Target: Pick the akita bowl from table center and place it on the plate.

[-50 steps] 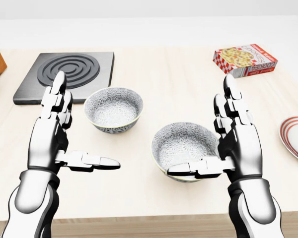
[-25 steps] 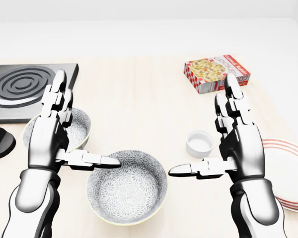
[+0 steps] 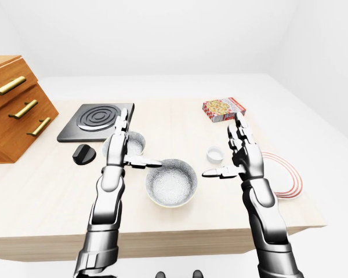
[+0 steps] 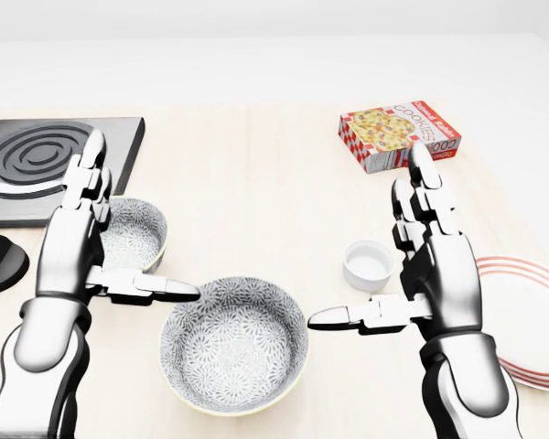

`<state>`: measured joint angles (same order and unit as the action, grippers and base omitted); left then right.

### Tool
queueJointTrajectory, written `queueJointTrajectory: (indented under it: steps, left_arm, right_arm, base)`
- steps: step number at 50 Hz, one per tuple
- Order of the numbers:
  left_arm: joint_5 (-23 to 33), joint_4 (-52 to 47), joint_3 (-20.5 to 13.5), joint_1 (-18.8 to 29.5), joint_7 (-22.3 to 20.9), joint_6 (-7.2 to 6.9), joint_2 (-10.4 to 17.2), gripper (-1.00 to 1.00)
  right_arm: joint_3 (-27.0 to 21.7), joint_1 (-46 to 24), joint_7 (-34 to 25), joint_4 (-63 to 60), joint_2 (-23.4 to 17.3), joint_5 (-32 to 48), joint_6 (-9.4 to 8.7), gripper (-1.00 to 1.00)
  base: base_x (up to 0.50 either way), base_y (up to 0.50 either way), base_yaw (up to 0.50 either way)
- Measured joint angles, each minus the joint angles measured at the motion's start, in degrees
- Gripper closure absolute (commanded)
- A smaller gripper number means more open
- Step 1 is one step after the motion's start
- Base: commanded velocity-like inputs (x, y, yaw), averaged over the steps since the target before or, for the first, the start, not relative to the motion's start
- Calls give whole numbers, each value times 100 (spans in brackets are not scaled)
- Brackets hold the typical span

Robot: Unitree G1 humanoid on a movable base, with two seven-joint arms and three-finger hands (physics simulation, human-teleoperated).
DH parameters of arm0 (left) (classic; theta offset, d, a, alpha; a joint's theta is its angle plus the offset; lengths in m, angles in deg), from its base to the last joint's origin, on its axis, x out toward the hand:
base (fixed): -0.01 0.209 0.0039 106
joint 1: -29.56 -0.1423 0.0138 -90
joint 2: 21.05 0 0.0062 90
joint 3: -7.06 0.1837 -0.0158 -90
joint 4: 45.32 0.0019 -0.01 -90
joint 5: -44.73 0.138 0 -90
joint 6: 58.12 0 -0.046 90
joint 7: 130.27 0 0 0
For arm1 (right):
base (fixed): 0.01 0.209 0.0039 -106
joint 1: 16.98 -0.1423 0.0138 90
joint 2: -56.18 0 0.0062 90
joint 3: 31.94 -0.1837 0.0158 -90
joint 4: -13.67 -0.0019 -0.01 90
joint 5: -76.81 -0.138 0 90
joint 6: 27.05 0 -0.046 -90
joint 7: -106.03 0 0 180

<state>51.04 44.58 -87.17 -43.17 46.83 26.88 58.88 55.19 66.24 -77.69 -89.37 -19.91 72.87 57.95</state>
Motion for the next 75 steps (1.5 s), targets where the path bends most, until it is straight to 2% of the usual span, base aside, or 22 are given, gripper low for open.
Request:
queueJointTrajectory:
  steps: [8, 12, 16, 22, 31, 41, 50, 64, 75]
  left_arm:
    - [415, 1081, -185, 635, -59, 0, 473, -100]
    - [702, 1726, -226, 983, -65, 72, 715, -100]
    - [1083, 2495, -224, 1347, 29, 248, 955, -100]
    - [1713, 3641, -168, 1868, 275, 592, 1274, -100]
    - [2602, 5042, 10, 2500, 648, 1000, 1571, -100]
    - [3538, 6093, 274, 2880, 878, 1000, 1636, -100]
    - [4135, 6666, 427, 3063, 887, 1000, 1591, -100]
    - [4629, 7266, 532, 3347, 858, 1000, 1472, -100]
    - [4865, 7496, 578, 3439, 620, 1000, 1357, -100]
  right_arm:
    - [3, 35, -6, 42, 8, 8, 0, -100]
    - [7, 21, 2, 68, 12, 14, 0, -100]
    - [11, -10, 17, 96, 14, 19, 0, -100]
    - [11, -49, 29, 127, 11, 20, 0, -100]
    - [3, -51, 22, 135, 1, 21, 0, -100]
    - [0, -31, 6, 160, 1, 27, 0, -100]
    - [5, -34, 8, 198, 4, 36, 0, -100]
    - [-18, 8, -27, 202, -9, 21, 0, -100]
    - [-26, 55, -47, 198, -9, 13, 0, -100]
  base:
    - [0, 0, 0]
    - [0, 0, 0]
    - [0, 0, 0]
    - [0, 0, 0]
    - [0, 0, 0]
    - [0, 0, 0]
    - [0, 0, 0]
    - [0, 0, 0]
    - [0, 0, 0]
